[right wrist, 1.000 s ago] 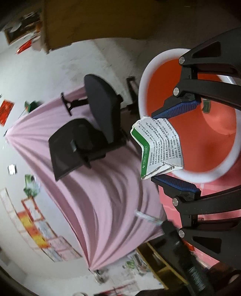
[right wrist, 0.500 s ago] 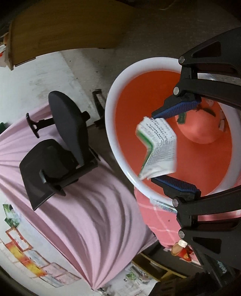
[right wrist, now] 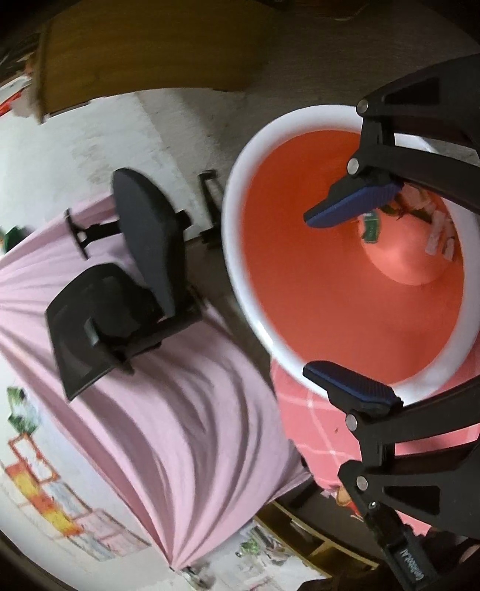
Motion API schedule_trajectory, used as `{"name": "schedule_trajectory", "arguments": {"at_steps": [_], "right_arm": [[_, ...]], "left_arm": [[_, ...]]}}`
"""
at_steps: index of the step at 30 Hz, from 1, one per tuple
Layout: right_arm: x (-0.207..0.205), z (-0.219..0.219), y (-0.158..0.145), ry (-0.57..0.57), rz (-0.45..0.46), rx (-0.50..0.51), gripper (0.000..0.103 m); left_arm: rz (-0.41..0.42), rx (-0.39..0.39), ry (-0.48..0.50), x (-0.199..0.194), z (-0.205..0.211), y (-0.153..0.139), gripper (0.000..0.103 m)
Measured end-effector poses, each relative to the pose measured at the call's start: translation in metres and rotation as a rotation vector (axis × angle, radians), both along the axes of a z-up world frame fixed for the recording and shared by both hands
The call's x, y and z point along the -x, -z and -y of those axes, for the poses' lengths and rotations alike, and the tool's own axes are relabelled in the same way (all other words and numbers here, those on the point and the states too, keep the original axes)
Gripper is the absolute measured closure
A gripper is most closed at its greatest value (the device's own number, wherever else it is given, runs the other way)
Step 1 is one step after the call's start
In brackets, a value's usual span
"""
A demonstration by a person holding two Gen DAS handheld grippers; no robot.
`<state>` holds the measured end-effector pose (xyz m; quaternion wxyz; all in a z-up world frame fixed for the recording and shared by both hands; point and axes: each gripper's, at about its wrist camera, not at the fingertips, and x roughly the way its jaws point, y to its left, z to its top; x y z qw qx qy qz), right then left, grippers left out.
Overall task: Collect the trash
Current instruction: 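Carry tube and leaflet over the bucket and open both tools, then bring both tools back over the table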
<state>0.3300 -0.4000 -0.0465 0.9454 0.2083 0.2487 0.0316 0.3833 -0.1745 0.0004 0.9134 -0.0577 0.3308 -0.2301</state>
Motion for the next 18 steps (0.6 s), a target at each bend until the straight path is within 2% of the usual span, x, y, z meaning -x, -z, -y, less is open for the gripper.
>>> {"name": "schedule_trajectory", "arguments": {"at_steps": [2,4,5,7,10,12,18], "right_arm": [[0.006,-0.010,-0.010,-0.005,0.065,0.023,0.018],[0.013,-0.021,-0.020,-0.007,0.132,0.039,0.005],[0.017,-0.026,-0.025,-0.008,0.167,0.042,0.002],[0.023,-0.037,-0.035,-0.017,0.236,0.046,0.000],[0.027,-0.057,-0.047,-0.034,0.311,0.068,0.000],[0.028,-0.070,-0.054,-0.041,0.350,0.083,0.000],[0.038,-0.106,-0.071,-0.068,0.457,0.119,0.000]], "left_arm": [[0.052,0.003,-0.033,0.009,-0.012,-0.008,0.047],[0.112,0.008,-0.079,0.018,-0.027,-0.017,0.037],[0.136,0.010,-0.098,0.023,-0.034,-0.020,0.033],[0.185,0.021,-0.143,0.032,-0.051,-0.026,0.014],[0.275,0.032,-0.230,0.048,-0.077,-0.033,0.003],[0.325,0.033,-0.294,0.058,-0.095,-0.037,0.002],[0.410,0.026,-0.403,0.082,-0.141,-0.037,0.002]]}}
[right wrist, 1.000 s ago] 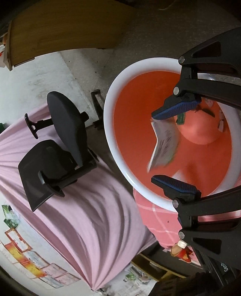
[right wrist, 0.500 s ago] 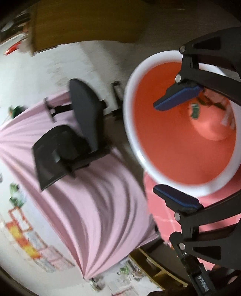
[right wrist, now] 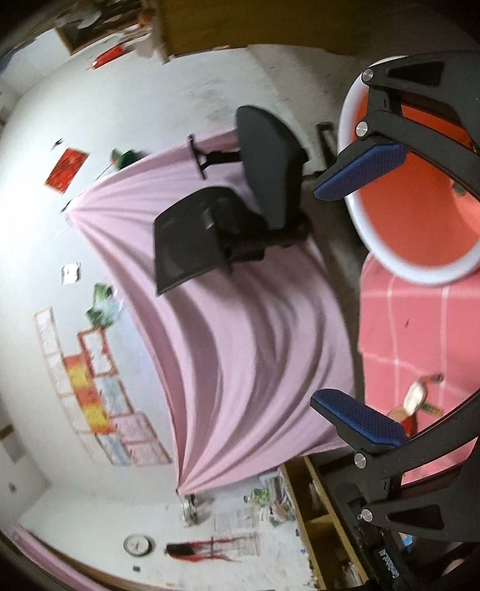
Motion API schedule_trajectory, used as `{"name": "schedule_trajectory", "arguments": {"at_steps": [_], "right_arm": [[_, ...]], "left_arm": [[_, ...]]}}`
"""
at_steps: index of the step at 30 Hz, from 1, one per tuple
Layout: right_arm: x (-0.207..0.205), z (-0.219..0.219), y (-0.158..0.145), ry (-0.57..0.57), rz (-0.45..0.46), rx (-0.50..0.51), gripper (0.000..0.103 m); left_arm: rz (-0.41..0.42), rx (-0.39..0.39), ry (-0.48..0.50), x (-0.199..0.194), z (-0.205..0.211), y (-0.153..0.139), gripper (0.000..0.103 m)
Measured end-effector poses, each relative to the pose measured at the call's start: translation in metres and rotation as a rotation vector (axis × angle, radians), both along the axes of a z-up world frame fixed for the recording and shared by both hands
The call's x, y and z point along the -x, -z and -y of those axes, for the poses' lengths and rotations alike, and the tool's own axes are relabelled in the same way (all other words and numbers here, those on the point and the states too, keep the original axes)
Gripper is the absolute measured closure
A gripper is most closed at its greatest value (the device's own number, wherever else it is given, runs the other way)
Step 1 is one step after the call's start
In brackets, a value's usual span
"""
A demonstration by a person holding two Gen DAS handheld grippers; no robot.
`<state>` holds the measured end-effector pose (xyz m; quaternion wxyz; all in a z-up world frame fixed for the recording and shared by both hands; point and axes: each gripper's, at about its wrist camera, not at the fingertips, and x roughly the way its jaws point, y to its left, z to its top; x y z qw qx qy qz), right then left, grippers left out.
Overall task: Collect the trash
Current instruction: 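Bring both tools back over the table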
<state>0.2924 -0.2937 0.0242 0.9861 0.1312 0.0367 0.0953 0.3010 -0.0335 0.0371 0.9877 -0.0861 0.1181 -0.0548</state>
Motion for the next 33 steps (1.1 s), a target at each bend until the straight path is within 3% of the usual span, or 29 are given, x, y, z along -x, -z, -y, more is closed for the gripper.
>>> {"name": "schedule_trajectory", "arguments": {"at_steps": [5,12,18,25,31,33], "right_arm": [[0.002,-0.030,-0.005,-0.038,0.028,0.016,0.000],[0.009,-0.075,-0.004,-0.077,0.082,0.118,0.000],[0.012,-0.108,0.003,-0.117,0.096,0.237,0.000],[-0.001,-0.119,0.011,-0.140,0.027,0.353,0.000],[-0.025,-0.104,0.021,-0.153,-0.108,0.342,0.000],[-0.034,-0.098,0.027,-0.171,-0.165,0.331,0.008]], "left_arm": [[0.065,-0.026,-0.079,0.021,-0.035,0.000,0.002],[0.133,-0.041,-0.167,0.043,-0.070,0.011,0.002],[0.123,-0.062,-0.177,0.045,-0.083,0.024,0.002],[0.055,-0.086,-0.157,0.032,-0.081,0.035,0.002],[-0.057,-0.067,-0.117,0.012,-0.081,0.045,0.002],[-0.095,-0.064,-0.099,0.005,-0.079,0.048,0.002]]}}
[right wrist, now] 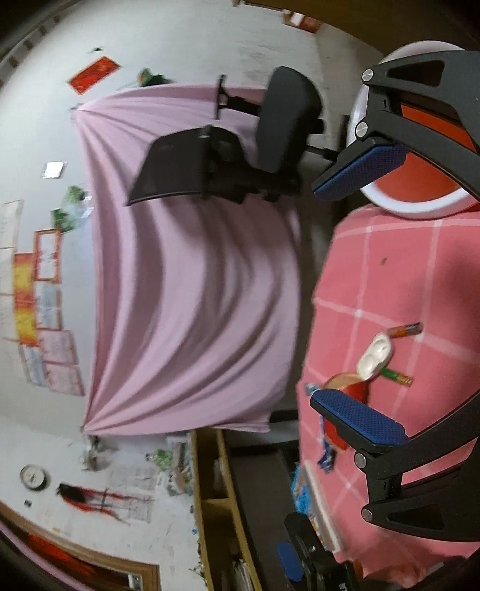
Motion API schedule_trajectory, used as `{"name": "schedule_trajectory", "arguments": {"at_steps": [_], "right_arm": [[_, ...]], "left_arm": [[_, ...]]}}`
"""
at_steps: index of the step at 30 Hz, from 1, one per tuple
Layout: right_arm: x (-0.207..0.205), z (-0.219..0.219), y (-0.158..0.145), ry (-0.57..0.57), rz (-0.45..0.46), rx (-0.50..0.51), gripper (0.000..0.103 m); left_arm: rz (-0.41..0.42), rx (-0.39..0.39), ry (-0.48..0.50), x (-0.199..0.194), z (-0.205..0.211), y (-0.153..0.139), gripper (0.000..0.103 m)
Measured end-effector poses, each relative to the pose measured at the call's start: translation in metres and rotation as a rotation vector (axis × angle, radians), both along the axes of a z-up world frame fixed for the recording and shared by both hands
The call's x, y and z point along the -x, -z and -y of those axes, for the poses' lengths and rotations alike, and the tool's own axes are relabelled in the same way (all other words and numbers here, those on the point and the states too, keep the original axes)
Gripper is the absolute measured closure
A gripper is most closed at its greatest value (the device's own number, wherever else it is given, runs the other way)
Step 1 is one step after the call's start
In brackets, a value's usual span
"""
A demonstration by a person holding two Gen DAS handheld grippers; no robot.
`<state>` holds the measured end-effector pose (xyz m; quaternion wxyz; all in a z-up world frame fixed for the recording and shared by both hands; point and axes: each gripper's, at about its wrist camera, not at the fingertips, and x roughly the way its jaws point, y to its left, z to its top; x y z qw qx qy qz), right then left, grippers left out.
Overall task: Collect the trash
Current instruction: 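Bring both tools back over the table, then grasp the green battery with the left tool while the right tool grasps the orange battery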
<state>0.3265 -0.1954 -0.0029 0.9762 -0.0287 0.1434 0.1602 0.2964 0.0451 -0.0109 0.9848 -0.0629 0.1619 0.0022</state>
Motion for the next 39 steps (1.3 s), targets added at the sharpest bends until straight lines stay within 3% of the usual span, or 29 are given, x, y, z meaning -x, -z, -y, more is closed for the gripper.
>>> {"name": "schedule_trajectory", "arguments": {"at_steps": [1,5,8,13,18,23,25,30,36,39], "right_arm": [[-0.004,0.002,0.002,-0.004,-0.032,-0.001,0.019],[-0.022,0.004,0.014,-0.045,-0.168,0.005,0.029],[-0.029,0.004,0.020,-0.079,-0.241,0.004,0.047],[-0.040,0.000,0.033,-0.137,-0.358,0.014,0.065],[-0.047,0.002,0.041,-0.160,-0.426,0.001,0.069],[-0.050,0.004,0.043,-0.156,-0.453,-0.009,0.073],[-0.051,0.004,0.044,-0.162,-0.460,-0.008,0.079],[-0.053,0.002,0.045,-0.160,-0.478,0.001,0.080],[-0.054,0.003,0.044,-0.161,-0.467,0.005,0.080],[-0.054,-0.002,0.045,-0.171,-0.470,0.023,0.082]], "left_arm": [[-0.020,-0.001,0.010,-0.003,0.002,0.001,0.002],[-0.114,-0.020,0.068,-0.019,0.013,0.010,0.003],[-0.181,-0.043,0.111,-0.031,0.026,0.017,0.005],[-0.288,-0.033,0.214,-0.052,0.042,0.029,0.028],[-0.381,0.011,0.310,-0.072,0.055,0.037,0.053],[-0.450,0.039,0.352,-0.089,0.069,0.042,0.060],[-0.474,0.049,0.369,-0.097,0.074,0.044,0.068],[-0.541,0.054,0.362,-0.112,0.080,0.052,0.077],[-0.570,0.051,0.324,-0.119,0.081,0.052,0.093],[-0.569,0.078,0.315,-0.116,0.072,0.053,0.096]]}}
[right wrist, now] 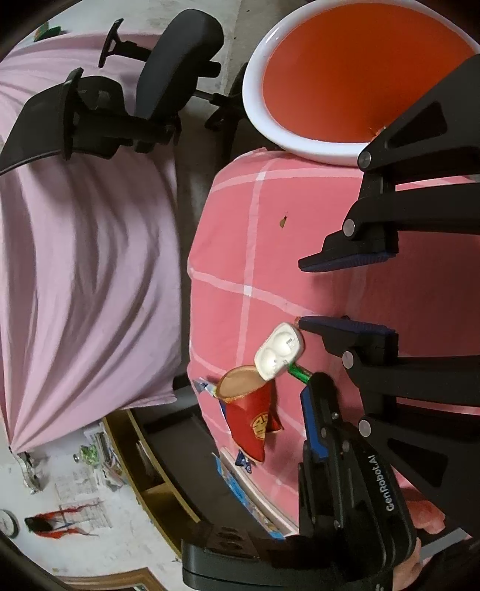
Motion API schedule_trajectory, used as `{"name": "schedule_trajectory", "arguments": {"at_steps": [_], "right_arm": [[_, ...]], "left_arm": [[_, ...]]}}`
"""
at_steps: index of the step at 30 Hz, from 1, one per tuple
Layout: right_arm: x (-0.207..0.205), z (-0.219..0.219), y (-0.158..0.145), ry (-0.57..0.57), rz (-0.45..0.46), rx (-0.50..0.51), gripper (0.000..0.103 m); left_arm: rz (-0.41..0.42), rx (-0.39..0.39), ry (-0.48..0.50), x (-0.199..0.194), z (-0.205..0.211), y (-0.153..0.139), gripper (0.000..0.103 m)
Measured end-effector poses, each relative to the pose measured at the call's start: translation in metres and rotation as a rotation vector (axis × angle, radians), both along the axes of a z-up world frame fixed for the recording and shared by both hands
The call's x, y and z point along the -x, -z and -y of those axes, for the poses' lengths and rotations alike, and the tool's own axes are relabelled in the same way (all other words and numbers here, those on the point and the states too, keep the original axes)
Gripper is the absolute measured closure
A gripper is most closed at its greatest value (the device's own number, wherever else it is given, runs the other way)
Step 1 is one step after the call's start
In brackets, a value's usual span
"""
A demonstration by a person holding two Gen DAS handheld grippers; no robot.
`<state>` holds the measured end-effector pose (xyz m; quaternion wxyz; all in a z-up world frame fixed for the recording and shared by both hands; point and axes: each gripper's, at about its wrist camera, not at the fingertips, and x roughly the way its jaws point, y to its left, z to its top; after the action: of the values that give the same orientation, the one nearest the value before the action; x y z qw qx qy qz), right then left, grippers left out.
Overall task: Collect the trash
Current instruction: 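Grasp the green battery with the left tool while the right tool grasps the orange battery, then carry both batteries over the bucket and open both tools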
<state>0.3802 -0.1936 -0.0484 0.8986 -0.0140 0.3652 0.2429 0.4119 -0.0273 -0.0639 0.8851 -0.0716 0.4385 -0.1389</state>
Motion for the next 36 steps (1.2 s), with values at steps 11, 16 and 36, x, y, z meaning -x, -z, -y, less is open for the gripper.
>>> {"name": "schedule_trajectory", "arguments": {"at_steps": [11,16,36], "right_arm": [[0.001,-0.031,0.011,-0.101,-0.035,0.119,0.084],[-0.002,-0.033,0.017,-0.102,-0.067,0.146,0.090],[0.046,-0.005,-0.024,0.019,0.275,0.011,0.095]], "left_arm": [[0.005,0.069,-0.071,0.028,-0.041,-0.008,0.096],[0.021,0.067,-0.077,0.031,-0.038,-0.010,0.096],[0.365,0.081,-0.069,0.079,-0.027,-0.048,0.096]]}}
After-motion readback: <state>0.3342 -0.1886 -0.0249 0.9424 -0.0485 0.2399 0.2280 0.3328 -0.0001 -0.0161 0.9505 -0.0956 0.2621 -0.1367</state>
